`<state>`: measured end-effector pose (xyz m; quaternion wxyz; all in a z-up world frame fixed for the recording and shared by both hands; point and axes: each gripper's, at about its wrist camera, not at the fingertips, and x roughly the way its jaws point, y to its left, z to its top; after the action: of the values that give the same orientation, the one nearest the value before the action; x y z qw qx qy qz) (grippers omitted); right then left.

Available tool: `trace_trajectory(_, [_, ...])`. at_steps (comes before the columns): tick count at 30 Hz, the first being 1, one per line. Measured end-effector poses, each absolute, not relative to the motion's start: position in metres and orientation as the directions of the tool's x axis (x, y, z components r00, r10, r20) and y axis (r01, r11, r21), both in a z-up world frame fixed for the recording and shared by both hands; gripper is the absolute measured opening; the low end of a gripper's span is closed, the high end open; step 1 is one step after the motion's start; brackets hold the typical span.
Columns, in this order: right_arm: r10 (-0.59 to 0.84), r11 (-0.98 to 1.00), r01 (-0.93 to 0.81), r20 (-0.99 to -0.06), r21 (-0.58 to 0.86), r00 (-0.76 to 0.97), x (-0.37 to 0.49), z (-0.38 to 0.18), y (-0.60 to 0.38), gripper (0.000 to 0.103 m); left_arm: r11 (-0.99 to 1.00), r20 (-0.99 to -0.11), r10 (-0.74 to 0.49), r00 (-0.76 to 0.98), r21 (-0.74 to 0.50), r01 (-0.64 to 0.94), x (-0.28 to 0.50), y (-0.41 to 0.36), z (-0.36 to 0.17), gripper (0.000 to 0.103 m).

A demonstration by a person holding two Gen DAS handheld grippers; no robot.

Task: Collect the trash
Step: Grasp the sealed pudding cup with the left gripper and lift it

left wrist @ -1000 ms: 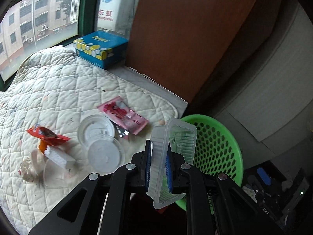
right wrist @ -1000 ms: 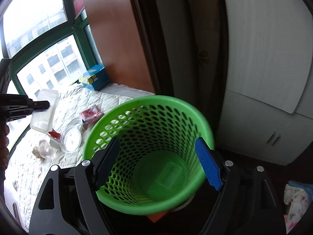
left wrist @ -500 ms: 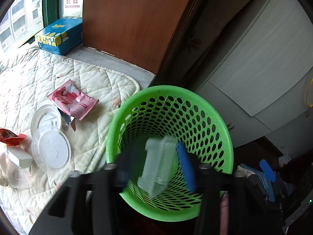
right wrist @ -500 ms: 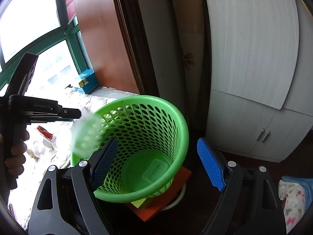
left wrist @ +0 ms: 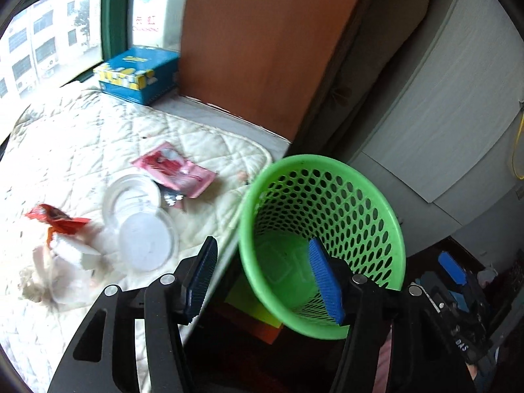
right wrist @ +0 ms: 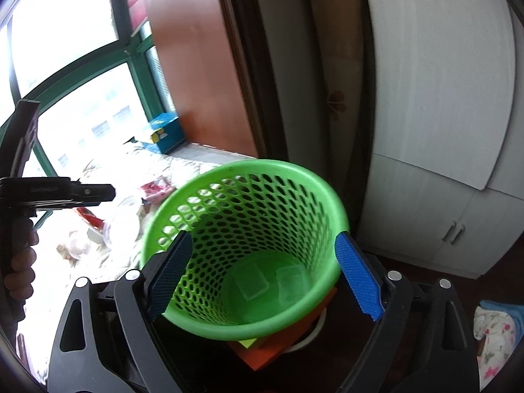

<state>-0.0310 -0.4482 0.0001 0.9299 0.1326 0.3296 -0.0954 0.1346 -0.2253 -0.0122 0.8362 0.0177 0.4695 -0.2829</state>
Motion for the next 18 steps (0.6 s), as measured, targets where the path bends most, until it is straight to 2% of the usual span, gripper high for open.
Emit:
trace_trajectory(6, [-0.041, 0.959, 0.206, -0.627, 0.193, 0.778, -0.02, 0.005, -0.425, 0.09, 0.883, -0.78, -0.401, 0.481, -0.188, 0.431, 0.127, -0.17, -0.004, 0.06])
trace_trajectory(8, [-0.023, 0.964, 0.183, -0.624, 0.193, 0.781, -0.016, 0.007, -0.415, 0.09, 0.896, -0.773, -0.387, 0.503, -0.186, 0.404, 0.125, -0.15, -0.003, 0.07])
trace_trajectory(9, [-0.015, 0.966, 0.172, -0.622, 0.193, 0.783, -0.015, 0.008, -0.411, 0.091, 0.903, -0.768, -0.377, 0.517, -0.181, 0.39, 0.123, -0.139, -0.002, 0.071])
trace_trajectory(18, [0.066, 0.971, 0.09, -0.606, 0.223, 0.793, 0.003, 0.014, -0.379, 0.093, 0.949, -0.786, -0.282, 0.55, -0.142, 0.283, 0.109, -0.054, -0.023, 0.071])
